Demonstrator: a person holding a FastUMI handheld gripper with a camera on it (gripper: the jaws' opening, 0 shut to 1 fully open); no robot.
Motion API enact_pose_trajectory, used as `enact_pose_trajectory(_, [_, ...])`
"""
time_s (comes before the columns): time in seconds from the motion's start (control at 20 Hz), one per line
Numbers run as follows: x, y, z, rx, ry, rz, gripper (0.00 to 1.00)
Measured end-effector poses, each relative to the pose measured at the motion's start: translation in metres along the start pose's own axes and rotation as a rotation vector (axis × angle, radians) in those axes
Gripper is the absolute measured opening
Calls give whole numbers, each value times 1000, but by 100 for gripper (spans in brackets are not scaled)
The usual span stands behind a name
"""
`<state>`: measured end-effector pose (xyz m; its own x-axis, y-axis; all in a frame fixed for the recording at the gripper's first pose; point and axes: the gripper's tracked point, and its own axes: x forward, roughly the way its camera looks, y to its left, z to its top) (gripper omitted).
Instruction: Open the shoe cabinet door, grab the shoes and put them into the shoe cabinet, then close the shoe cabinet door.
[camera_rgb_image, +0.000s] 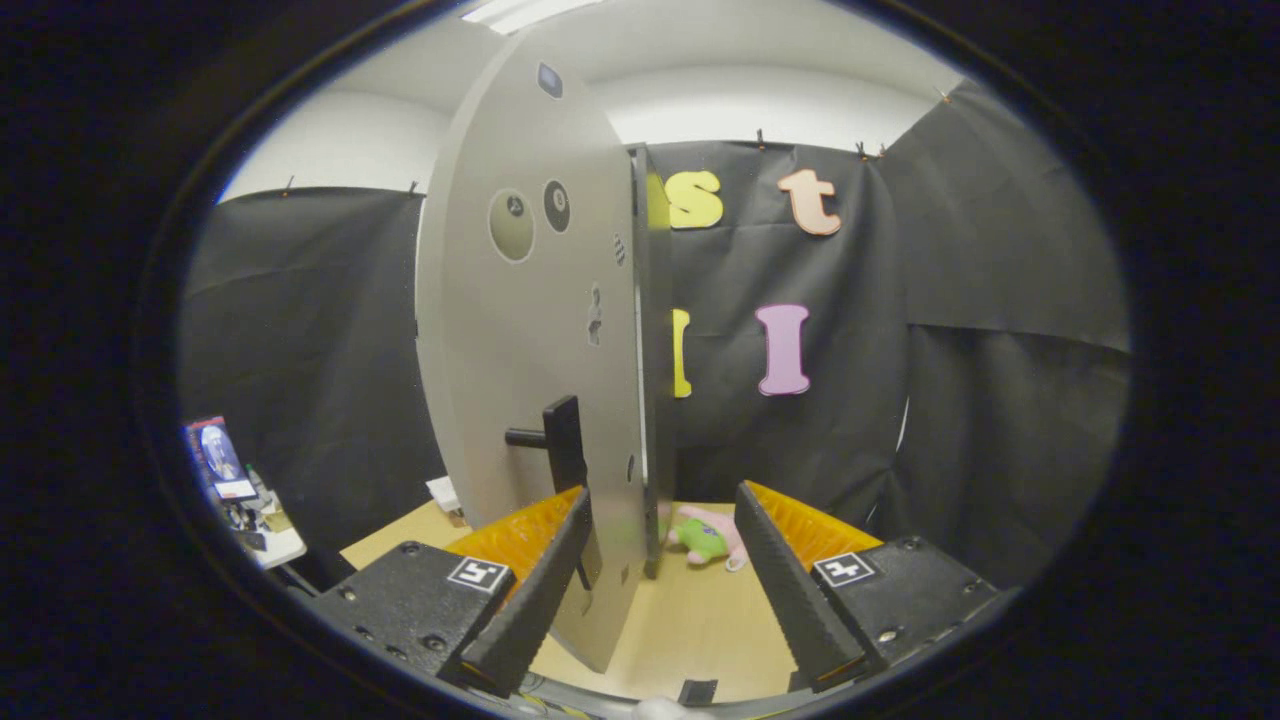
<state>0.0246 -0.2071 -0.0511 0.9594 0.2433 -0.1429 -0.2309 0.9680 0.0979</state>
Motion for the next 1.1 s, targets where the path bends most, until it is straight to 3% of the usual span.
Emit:
enact_pose_trajectory(0.5, [22,108,-5,4,8,2,96])
enact_pose_trajectory(0.8, [64,174,-5,58,7,-6,96])
enact_pose_trajectory(1.1, [118,241,-7,60,17,48,99])
